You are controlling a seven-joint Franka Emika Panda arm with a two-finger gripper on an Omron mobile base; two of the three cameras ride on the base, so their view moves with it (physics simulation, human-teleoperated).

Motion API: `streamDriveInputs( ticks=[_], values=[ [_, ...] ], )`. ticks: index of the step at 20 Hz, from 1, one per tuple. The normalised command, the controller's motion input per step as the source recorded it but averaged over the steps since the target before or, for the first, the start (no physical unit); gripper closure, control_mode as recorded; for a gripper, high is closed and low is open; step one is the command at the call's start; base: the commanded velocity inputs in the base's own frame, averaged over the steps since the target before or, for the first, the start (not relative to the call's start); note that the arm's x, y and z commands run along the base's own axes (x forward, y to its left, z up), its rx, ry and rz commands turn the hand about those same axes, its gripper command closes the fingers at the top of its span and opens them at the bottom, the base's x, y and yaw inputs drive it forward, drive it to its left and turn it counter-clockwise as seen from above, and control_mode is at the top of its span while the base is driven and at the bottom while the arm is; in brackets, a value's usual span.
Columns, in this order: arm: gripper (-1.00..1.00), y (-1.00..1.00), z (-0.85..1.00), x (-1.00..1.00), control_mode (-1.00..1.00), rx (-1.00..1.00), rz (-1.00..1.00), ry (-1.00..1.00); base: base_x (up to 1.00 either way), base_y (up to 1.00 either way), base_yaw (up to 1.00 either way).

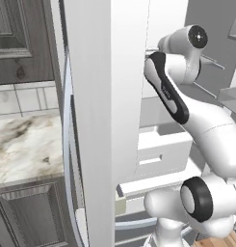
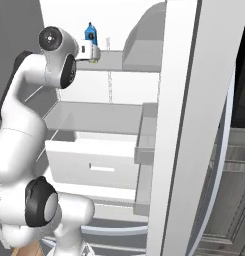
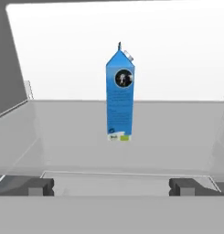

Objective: Take a sugar cube from the saucer and place it inside the coffee. Then, grab milk from the fridge and place it next to the coffee on the counter to sweeten the coffee.

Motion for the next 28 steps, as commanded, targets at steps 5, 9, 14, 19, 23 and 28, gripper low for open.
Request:
streamDriveInputs(
  ticks=[5, 9, 14, 19, 23, 28],
  values=[
    [-1.0, 0.05, 0.0, 0.56, -1.0, 0.0, -0.01, 0.1, 0.0, 0.0, 0.0],
    [-1.0, 0.0, -0.03, 0.32, -1.0, -0.01, -0.01, 0.04, 0.0, 0.0, 0.0],
    [-1.0, 0.02, -0.06, 0.39, -1.0, -0.01, -0.02, -0.04, 0.0, 0.0, 0.0],
    [-1.0, 0.07, 0.0, 0.57, -1.0, 0.0, -0.03, 0.0, 0.0, 0.0, 0.0],
    [-1.0, 0.09, 0.0, 0.41, -1.0, 0.0, -0.01, 0.0, 0.0, 0.0, 0.0],
    [-1.0, 0.0, 0.0, 0.31, -1.0, 0.0, 0.0, 0.0, 0.0, 0.0, 0.0]
  ],
)
